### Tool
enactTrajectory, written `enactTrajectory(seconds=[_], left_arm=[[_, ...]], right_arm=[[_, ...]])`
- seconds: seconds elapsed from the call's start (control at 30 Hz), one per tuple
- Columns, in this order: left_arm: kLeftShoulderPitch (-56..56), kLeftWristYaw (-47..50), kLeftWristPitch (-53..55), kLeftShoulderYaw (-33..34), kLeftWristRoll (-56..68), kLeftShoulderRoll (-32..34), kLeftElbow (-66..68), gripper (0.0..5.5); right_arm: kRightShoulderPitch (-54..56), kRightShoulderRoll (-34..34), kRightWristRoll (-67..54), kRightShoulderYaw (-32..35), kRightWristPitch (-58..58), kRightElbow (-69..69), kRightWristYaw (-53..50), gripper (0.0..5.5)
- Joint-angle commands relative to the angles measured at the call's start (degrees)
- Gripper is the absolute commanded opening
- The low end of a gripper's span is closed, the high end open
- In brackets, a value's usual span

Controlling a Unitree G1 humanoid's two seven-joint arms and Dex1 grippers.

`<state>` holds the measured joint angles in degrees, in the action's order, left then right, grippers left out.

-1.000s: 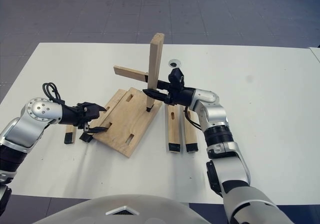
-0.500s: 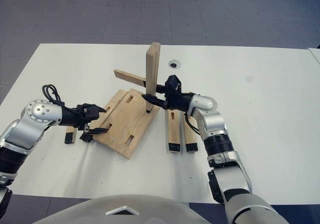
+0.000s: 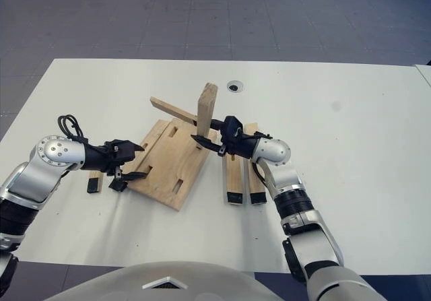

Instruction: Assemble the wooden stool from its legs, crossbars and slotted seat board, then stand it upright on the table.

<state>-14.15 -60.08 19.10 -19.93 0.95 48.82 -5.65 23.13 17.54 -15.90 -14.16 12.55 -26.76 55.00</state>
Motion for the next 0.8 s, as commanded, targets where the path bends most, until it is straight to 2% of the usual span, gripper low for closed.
enactTrajectory(seconds=[0.03, 0.3, 0.53, 0.8], left_arm=[[1.6, -0.2, 1.4, -1.0, -1.5, -0.4, 1.0, 3.77], [1.4, 0.0, 1.4, -1.3, -1.5, -0.7, 1.1, 3.77], [2.0, 0.0, 1.9, -1.2, -1.5, -0.8, 0.3, 3.77], [2.5, 0.2, 2.3, -1.2, -1.4, -1.0, -0.2, 3.77]], right_arm=[[3.9, 5.3, 5.2, -0.9, -18.6, -17.8, 1.4, 2.03], [15.9, 5.2, 10.8, -7.0, -20.4, -28.5, 7.5, 2.03], [18.0, 4.2, 14.3, -11.4, -15.6, -31.6, 7.6, 2.03], [17.0, 1.6, 11.2, -9.2, -13.4, -27.7, 3.4, 2.03]])
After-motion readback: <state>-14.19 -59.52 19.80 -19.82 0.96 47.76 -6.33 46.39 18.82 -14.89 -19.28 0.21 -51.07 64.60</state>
